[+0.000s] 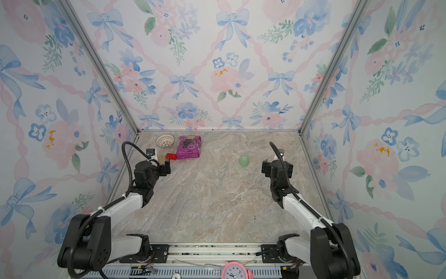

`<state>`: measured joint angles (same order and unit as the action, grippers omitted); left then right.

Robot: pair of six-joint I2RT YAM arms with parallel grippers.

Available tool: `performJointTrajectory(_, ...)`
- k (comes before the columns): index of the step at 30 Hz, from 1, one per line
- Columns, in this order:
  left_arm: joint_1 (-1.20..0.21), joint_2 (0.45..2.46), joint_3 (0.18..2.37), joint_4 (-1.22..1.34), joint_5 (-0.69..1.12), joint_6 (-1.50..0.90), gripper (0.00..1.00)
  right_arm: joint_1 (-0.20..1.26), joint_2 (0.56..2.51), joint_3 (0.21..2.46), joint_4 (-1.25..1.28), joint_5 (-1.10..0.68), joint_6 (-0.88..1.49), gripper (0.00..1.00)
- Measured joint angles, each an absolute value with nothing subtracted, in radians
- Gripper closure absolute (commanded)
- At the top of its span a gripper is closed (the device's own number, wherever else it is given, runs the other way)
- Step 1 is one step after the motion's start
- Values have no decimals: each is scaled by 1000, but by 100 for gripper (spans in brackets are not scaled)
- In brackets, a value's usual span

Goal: Assemble the baby bottles
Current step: Pick up the baby bottle from the center of the board.

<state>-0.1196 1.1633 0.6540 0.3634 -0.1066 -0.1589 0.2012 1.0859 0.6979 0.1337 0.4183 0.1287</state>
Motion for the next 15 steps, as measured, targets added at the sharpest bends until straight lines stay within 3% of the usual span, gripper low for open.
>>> performJointTrajectory(4, -150, 933, 871, 98, -51, -312, 2, 207, 892, 814, -88, 335, 196, 4)
performJointTrajectory(7, -116, 907, 961, -67, -7, -377, 2, 215, 881, 828, -231, 257, 226, 4)
performJointTrajectory(10, -59, 1016, 992, -217, 31, -405, 2, 249, 955, 829, -351, 199, 236, 4)
performJointTrajectory(15, -10, 1365, 1120, -436, 35, -375, 2, 349, 1053, 856, -488, 154, 244, 4)
